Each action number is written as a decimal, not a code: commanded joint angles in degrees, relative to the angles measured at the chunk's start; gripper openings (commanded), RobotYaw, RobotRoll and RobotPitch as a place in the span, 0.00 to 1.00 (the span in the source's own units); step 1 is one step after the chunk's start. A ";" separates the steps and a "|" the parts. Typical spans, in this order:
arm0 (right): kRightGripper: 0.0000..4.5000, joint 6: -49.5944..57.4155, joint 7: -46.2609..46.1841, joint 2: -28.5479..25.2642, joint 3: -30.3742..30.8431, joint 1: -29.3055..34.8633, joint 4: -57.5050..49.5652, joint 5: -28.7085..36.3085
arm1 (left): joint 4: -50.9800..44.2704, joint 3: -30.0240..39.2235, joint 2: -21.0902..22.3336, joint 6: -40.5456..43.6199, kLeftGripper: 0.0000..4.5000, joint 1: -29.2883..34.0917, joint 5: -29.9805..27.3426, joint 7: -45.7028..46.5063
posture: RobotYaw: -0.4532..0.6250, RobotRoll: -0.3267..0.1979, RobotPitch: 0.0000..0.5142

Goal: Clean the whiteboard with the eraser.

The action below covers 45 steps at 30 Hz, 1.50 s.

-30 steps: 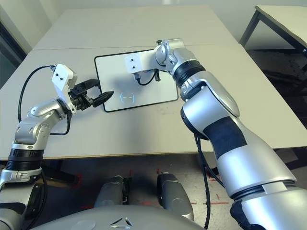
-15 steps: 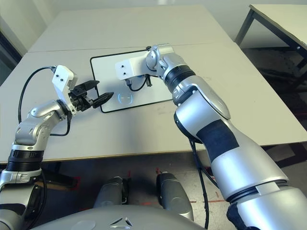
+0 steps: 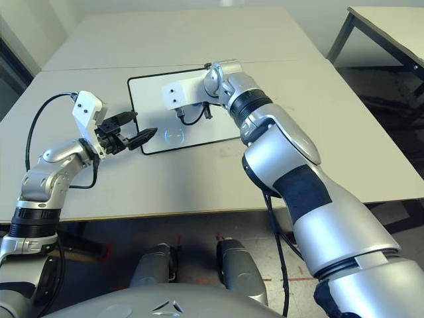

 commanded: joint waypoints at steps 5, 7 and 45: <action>0.03 0.99 -0.97 -3.17 1.64 1.33 2.71 -2.09 | -0.35 0.05 0.08 0.37 1.00 -0.10 0.29 -0.25 | 0.45 0.62 0.15; 0.03 1.05 -1.02 -3.64 1.65 1.25 2.79 -2.14 | -0.29 0.01 0.10 0.37 1.00 -0.22 0.31 -0.30 | 0.45 0.62 0.15; 0.03 32.23 25.20 -16.67 -14.67 1.16 -10.24 13.39 | 0.48 -1.26 -2.20 -0.23 1.00 -1.21 0.76 -0.46 | 0.38 0.62 0.21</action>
